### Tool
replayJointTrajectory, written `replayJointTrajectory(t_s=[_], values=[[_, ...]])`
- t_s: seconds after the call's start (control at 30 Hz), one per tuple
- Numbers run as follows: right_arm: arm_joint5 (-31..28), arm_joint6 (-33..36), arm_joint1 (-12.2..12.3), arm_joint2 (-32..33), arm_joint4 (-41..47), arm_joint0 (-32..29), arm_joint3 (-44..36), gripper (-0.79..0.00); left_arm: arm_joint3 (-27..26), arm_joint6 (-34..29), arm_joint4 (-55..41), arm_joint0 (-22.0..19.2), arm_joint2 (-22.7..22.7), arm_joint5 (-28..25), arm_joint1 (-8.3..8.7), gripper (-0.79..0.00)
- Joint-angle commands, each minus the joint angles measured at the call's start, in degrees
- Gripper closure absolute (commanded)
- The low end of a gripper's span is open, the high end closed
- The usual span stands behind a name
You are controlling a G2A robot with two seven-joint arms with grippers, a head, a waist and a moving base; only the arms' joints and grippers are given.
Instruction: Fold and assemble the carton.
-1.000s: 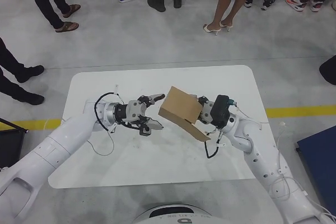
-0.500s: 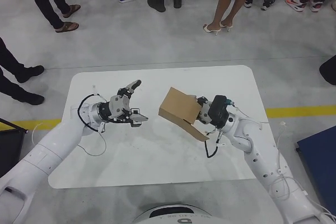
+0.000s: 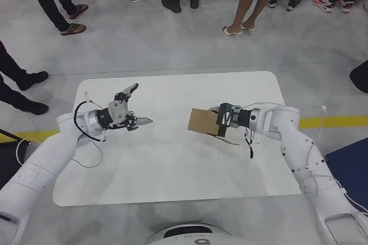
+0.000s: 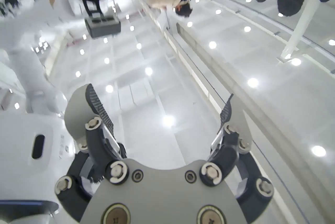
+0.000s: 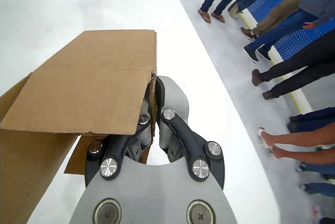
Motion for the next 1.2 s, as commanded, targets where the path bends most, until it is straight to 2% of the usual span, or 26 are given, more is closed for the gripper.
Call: replayJointTrajectory(t_s=[0.0,0.1,0.4,0.5,0.53,0.67,0.83,0.9,0.93,1.03,1.1,1.17], values=[[-2.5,2.1,0.7,-0.3,-7.0,0.5,-3.6,0.0,-3.0,1.7,6.4,1.5,-2.7,-1.4,1.2,-0.785],[-2.5,4.8,1.1,-0.7,-11.4,0.7,-5.7,0.0,-6.0,0.8,11.0,3.5,-5.9,-6.8,2.21,-0.785],[-2.5,4.8,1.1,-0.7,-11.4,0.7,-5.7,0.0,-6.0,0.8,11.0,3.5,-5.9,-6.8,2.21,-0.785],[-2.5,5.1,1.1,-4.6,-16.4,1.3,-7.6,0.0,-8.6,8.0,22.8,3.3,-5.1,-5.8,2.6,-0.785],[-2.5,3.9,1.4,-7.0,-19.4,2.4,-8.0,0.0,-9.5,7.6,25.9,3.2,-5.4,-5.2,2.87,-0.785],[-2.5,-7.9,3.4,-15.9,-33.4,9.5,-9.5,0.0,-11.9,4.8,41.0,3.1,-8.0,-2.1,4.96,-0.785],[-2.5,-31.7,5.9,-29.0,-52.2,21.5,-7.6,0.0,-17.0,0.0,56.2,4.8,-10.9,0.4,7.61,-0.785],[-1.7,-38.9,6.3,-33.8,-58.8,26.1,-5.7,0.0,-19.1,-1.7,60.8,5.4,-11.3,0.3,8.29,-0.785],[0.9,-44.7,6.3,-38.1,-64.6,29.9,-4.4,0.0,-20.2,-2.6,63.5,5.9,-11.7,0.0,8.72,-0.785],[9.3,-57.4,5.6,-46.3,-72.7,37.0,-0.5,0.0,-22.1,-4.3,66.7,7.0,-12.3,-1.1,9.26,-0.785],[13.8,-62.0,4.7,-50.8,-75.1,40.4,2.5,0.0,-23.5,-4.8,68.9,7.7,-12.0,-1.4,9.42,-0.785],[15.4,-63.5,3.4,-55.6,-77.5,43.7,4.1,0.0,-24.5,-4.5,69.8,8.1,-11.6,-1.7,9.35,-0.785]])
